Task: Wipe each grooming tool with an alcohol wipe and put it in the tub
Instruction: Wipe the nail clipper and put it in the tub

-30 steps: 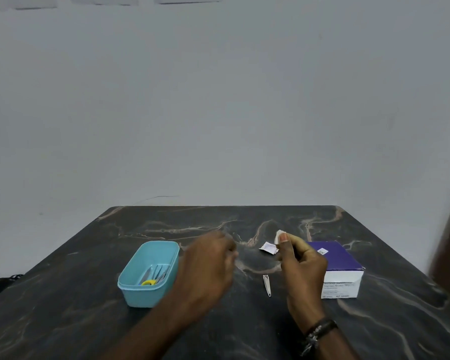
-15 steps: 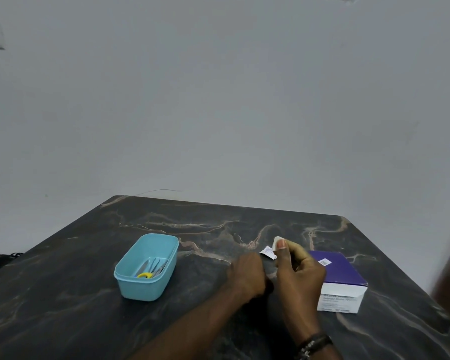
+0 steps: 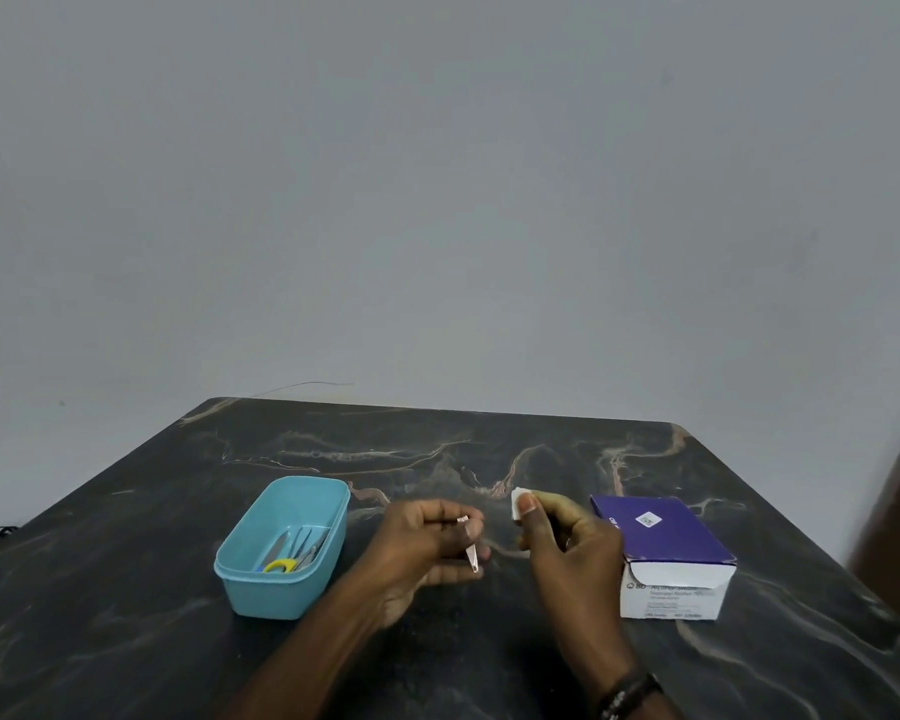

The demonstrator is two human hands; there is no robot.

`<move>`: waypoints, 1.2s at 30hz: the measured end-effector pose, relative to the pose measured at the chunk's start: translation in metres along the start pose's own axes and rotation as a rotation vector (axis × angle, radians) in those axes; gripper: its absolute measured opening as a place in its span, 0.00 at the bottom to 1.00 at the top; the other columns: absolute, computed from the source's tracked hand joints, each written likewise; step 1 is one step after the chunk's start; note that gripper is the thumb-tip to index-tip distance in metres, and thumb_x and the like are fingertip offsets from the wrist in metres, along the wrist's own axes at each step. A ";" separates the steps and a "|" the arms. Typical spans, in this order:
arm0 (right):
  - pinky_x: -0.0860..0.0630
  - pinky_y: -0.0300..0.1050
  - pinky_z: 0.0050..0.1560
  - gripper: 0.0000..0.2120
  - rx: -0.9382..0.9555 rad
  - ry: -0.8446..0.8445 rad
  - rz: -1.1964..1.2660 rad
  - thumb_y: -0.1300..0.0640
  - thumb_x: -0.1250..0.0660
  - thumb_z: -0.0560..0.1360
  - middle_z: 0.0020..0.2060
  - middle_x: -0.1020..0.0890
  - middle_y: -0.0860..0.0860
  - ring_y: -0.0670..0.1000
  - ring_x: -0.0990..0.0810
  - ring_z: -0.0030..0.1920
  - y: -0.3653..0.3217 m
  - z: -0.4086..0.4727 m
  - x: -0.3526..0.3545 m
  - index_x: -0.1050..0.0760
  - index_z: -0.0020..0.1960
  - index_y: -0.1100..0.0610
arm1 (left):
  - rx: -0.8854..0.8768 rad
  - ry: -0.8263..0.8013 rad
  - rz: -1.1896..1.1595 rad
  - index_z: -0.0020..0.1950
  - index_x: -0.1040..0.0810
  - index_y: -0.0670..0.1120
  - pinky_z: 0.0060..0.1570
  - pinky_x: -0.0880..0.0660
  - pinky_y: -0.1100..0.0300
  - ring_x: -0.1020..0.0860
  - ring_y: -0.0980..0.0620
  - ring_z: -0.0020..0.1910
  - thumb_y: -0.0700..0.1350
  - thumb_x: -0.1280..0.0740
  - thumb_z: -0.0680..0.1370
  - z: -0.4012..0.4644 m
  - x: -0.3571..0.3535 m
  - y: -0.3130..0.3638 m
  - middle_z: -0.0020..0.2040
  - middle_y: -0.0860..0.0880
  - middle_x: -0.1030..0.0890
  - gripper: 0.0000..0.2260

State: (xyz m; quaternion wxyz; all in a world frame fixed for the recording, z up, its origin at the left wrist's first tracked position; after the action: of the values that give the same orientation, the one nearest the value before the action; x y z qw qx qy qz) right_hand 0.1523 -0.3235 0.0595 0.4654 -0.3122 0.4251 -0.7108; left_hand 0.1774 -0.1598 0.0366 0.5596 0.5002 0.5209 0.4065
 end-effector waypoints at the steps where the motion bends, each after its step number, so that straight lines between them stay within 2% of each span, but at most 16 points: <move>1: 0.20 0.43 0.41 0.08 0.003 -0.009 0.000 0.57 0.29 0.75 0.35 0.14 0.43 0.44 0.17 0.37 0.000 0.000 -0.001 0.18 0.38 0.46 | -0.013 0.008 -0.028 0.49 0.19 0.36 0.39 0.19 0.54 0.17 0.44 0.40 0.39 0.26 0.70 0.001 0.001 0.000 0.40 0.39 0.17 0.10; 6: 0.25 0.31 0.34 0.09 -0.037 -0.134 0.029 0.61 0.29 0.74 0.30 0.15 0.46 0.40 0.20 0.30 0.001 -0.001 -0.009 0.17 0.38 0.51 | -0.071 0.028 0.008 0.46 0.18 0.37 0.33 0.21 0.56 0.19 0.46 0.35 0.42 0.27 0.72 0.001 0.001 0.004 0.37 0.40 0.18 0.08; 9: 0.28 0.32 0.32 0.08 -0.062 -0.295 -0.023 0.60 0.29 0.74 0.26 0.19 0.52 0.41 0.24 0.28 0.003 -0.005 -0.017 0.16 0.38 0.54 | -0.088 0.086 0.053 0.45 0.18 0.38 0.28 0.24 0.60 0.21 0.49 0.32 0.41 0.29 0.75 0.000 0.005 0.001 0.35 0.42 0.18 0.05; 11: 0.28 0.33 0.32 0.06 -0.077 -0.378 -0.059 0.59 0.29 0.74 0.27 0.19 0.56 0.42 0.25 0.28 0.004 -0.010 -0.023 0.15 0.39 0.56 | -0.102 0.109 0.090 0.45 0.18 0.39 0.28 0.25 0.61 0.23 0.52 0.30 0.42 0.29 0.76 -0.001 0.008 0.000 0.33 0.45 0.19 0.06; 13: 0.27 0.37 0.34 0.06 -0.109 -0.411 -0.084 0.58 0.29 0.74 0.31 0.17 0.59 0.44 0.25 0.29 0.006 -0.014 -0.028 0.16 0.39 0.55 | -0.111 0.125 0.110 0.47 0.18 0.39 0.28 0.25 0.62 0.24 0.55 0.28 0.42 0.29 0.75 -0.002 0.012 -0.002 0.32 0.48 0.20 0.06; 15: 0.27 0.38 0.35 0.06 -0.135 -0.400 -0.116 0.58 0.28 0.74 0.32 0.16 0.58 0.43 0.24 0.30 0.009 -0.015 -0.028 0.16 0.38 0.54 | -0.111 0.127 0.111 0.48 0.18 0.39 0.28 0.24 0.62 0.24 0.55 0.28 0.43 0.29 0.75 -0.004 0.012 -0.004 0.31 0.49 0.20 0.07; 19: 0.26 0.38 0.35 0.08 -0.164 -0.444 -0.150 0.58 0.29 0.75 0.28 0.17 0.49 0.41 0.24 0.30 0.013 -0.016 -0.027 0.16 0.38 0.53 | -0.114 0.058 0.118 0.48 0.18 0.38 0.30 0.23 0.59 0.22 0.52 0.32 0.45 0.27 0.73 -0.007 0.007 -0.006 0.37 0.44 0.17 0.11; 23: 0.29 0.42 0.35 0.09 -0.154 -0.440 -0.151 0.58 0.31 0.76 0.27 0.19 0.50 0.43 0.26 0.30 0.012 -0.015 -0.028 0.17 0.38 0.56 | -0.061 -0.087 0.072 0.52 0.19 0.36 0.32 0.21 0.58 0.20 0.49 0.33 0.43 0.28 0.74 -0.009 0.005 -0.005 0.41 0.43 0.16 0.12; 27: 0.31 0.36 0.32 0.09 -0.175 -0.407 -0.121 0.60 0.31 0.76 0.25 0.21 0.48 0.42 0.28 0.28 0.014 -0.011 -0.025 0.17 0.39 0.58 | -0.004 -0.245 0.104 0.56 0.20 0.37 0.28 0.23 0.61 0.22 0.51 0.31 0.40 0.33 0.78 -0.012 0.009 -0.001 0.42 0.43 0.18 0.09; 31: 0.30 0.35 0.33 0.08 -0.189 -0.429 -0.118 0.61 0.31 0.76 0.29 0.19 0.51 0.42 0.27 0.29 0.016 -0.012 -0.025 0.17 0.39 0.59 | 0.027 -0.310 0.239 0.54 0.18 0.38 0.29 0.24 0.61 0.22 0.52 0.32 0.41 0.33 0.79 -0.014 0.015 -0.001 0.42 0.42 0.17 0.08; 36: 0.30 0.31 0.32 0.09 -0.207 -0.460 -0.084 0.63 0.32 0.76 0.28 0.18 0.48 0.39 0.27 0.27 0.016 -0.009 -0.025 0.18 0.38 0.62 | 0.113 -0.383 0.337 0.56 0.19 0.38 0.31 0.22 0.60 0.22 0.53 0.32 0.43 0.35 0.80 -0.016 0.012 -0.006 0.39 0.44 0.18 0.11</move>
State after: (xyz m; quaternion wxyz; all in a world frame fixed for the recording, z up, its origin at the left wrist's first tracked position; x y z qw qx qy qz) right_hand 0.1600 -0.3008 0.0399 0.4853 -0.5292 0.3651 -0.5925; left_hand 0.1626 -0.1465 0.0289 0.5435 0.6784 0.3366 0.3621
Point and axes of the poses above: each hand's wrist, its own z-axis towards the middle knuckle, its own x-axis out of the back of the hand, y = z × x, the point moved 5 cm from there along z, towards the middle knuckle
